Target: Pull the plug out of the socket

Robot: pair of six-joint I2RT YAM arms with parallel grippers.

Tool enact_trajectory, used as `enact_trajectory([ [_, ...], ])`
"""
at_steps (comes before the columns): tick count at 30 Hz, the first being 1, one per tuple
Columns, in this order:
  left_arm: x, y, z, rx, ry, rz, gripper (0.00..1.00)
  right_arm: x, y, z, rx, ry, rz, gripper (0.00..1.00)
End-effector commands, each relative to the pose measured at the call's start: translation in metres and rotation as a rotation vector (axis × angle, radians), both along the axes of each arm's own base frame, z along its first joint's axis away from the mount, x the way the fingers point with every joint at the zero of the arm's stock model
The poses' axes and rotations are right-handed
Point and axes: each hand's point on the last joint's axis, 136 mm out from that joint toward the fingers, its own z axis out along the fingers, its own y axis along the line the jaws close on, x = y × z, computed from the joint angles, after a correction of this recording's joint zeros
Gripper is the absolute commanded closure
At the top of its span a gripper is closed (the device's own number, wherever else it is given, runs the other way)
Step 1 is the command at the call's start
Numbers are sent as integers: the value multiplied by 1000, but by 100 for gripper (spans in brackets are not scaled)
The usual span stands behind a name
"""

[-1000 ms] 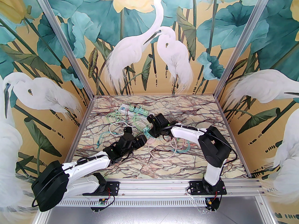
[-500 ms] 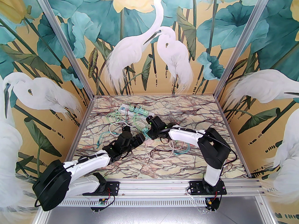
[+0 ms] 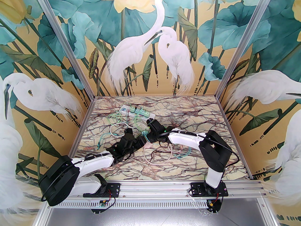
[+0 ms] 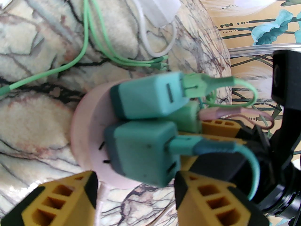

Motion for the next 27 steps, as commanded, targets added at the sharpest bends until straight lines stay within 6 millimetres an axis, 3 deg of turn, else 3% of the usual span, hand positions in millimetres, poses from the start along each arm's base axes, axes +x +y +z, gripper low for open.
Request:
enact_trajectory([
  [1, 0, 9, -13, 27, 27, 37, 43, -6, -2, 4, 13, 20, -18, 79],
  [10, -8, 21, -53, 71, 137, 76, 48, -13, 5, 4, -54, -16, 25, 80],
  [16, -10, 23, -53, 103, 161, 73, 50, -18, 11, 0, -119, -32, 60, 81],
  [27, -16, 33, -59, 145, 195, 86, 55, -7, 3, 19, 75, 37, -16, 81],
])
